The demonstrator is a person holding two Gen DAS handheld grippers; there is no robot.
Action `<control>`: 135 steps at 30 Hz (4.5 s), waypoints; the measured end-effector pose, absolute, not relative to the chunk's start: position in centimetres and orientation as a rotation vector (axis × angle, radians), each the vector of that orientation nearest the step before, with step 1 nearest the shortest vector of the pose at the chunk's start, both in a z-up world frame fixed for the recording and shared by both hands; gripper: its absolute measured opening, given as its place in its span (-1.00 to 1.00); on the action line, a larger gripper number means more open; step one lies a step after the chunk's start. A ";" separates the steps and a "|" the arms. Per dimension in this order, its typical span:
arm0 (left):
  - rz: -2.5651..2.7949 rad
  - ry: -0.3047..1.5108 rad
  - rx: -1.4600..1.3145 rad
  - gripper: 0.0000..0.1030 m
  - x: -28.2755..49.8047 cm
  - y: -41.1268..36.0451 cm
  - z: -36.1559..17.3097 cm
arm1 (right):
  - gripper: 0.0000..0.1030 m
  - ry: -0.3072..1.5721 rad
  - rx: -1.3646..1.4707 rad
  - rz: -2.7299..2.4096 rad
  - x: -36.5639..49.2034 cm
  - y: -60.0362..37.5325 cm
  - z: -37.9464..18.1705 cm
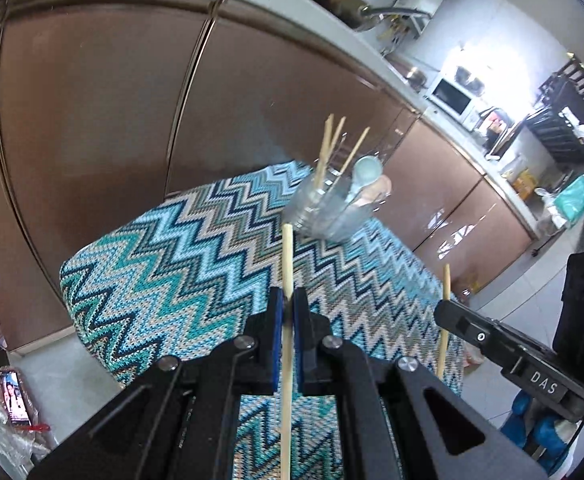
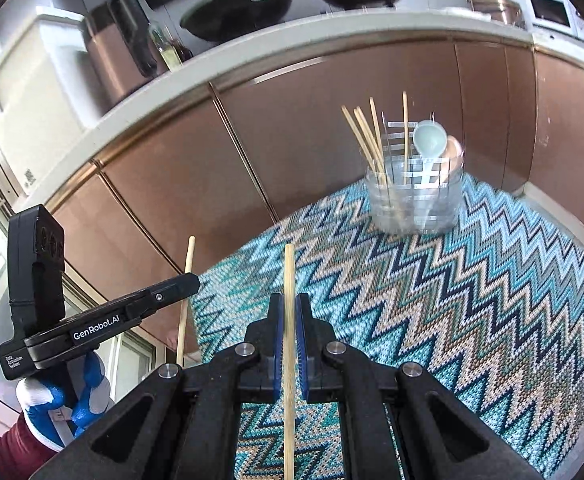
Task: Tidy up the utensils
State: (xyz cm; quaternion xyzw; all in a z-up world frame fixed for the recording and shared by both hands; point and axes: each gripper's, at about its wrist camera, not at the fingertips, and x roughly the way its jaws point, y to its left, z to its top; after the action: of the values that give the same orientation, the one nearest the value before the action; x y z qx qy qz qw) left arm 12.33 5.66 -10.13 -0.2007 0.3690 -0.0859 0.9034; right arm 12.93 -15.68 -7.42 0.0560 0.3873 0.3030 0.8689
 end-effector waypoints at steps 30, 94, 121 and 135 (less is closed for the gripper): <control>-0.176 0.134 -0.373 -0.92 36.2 0.3 -1.6 | -0.88 0.076 0.190 0.531 33.9 -16.9 -2.8; -0.012 0.351 -0.107 0.30 8.7 -0.6 -3.4 | 1.00 0.368 0.045 0.066 7.2 -25.2 -5.1; -0.007 0.220 -0.022 0.37 2.4 -2.1 0.4 | 1.00 0.277 0.060 0.016 1.3 -25.2 -1.5; -0.012 0.221 -0.027 0.37 2.0 -1.7 0.3 | 1.00 0.260 0.018 -0.019 0.4 -24.5 -1.0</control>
State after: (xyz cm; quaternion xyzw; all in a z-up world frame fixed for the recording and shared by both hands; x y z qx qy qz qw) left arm 1.97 -1.66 0.31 -0.0135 0.1104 -0.0060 0.9938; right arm 0.36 -24.55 -1.00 0.0091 0.1297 -0.0094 0.9915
